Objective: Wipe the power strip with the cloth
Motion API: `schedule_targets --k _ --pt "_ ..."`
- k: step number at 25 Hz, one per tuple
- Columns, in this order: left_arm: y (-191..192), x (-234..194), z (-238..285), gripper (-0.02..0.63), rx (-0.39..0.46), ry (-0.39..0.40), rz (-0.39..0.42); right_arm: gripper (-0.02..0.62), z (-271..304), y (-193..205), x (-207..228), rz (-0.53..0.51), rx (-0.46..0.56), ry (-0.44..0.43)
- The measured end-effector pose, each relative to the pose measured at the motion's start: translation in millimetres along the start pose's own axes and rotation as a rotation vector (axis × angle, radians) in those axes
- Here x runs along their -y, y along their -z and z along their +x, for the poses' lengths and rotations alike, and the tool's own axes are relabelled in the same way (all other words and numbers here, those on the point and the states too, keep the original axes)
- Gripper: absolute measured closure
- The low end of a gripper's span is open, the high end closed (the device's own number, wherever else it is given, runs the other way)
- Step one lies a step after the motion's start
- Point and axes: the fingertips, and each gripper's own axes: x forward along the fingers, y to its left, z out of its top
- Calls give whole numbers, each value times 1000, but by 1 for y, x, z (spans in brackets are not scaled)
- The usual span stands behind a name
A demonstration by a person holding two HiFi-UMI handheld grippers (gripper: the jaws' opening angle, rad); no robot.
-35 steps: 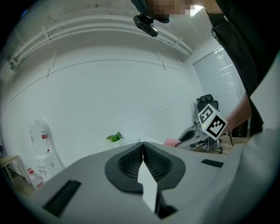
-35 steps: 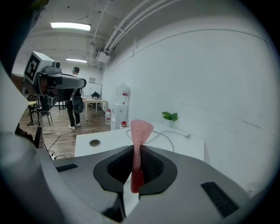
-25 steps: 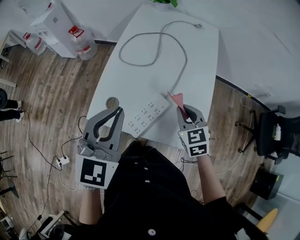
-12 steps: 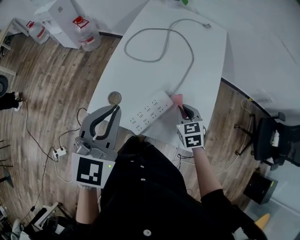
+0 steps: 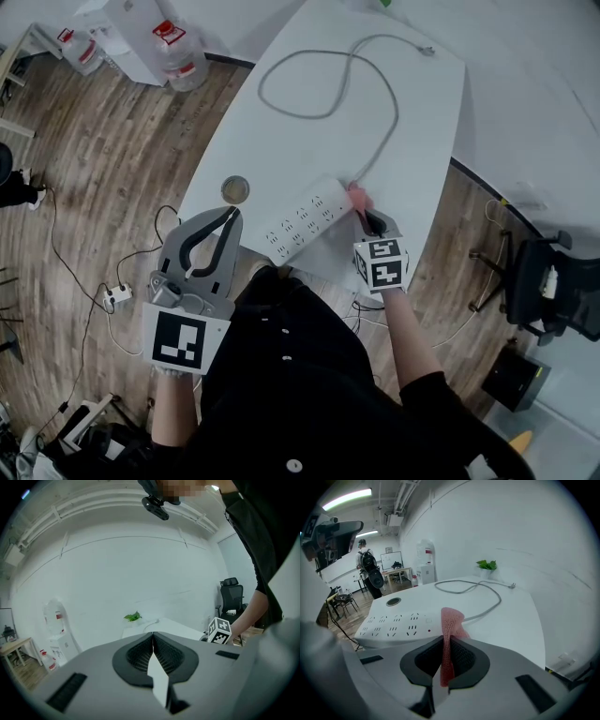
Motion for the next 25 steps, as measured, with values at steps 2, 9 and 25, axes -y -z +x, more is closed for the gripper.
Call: schedule_targets --k 2,9,25 --pt "2 -3 -1 591 -2 -4 -7 548 2 -1 -4 -6 -4 -4" --pt "2 -5 -2 591 3 -7 -12 548 1 -2 -12 -36 -14 -15" --pt "4 -8 -6 591 16 -4 -14 548 -6 -3 -75 -169 -31 -131"
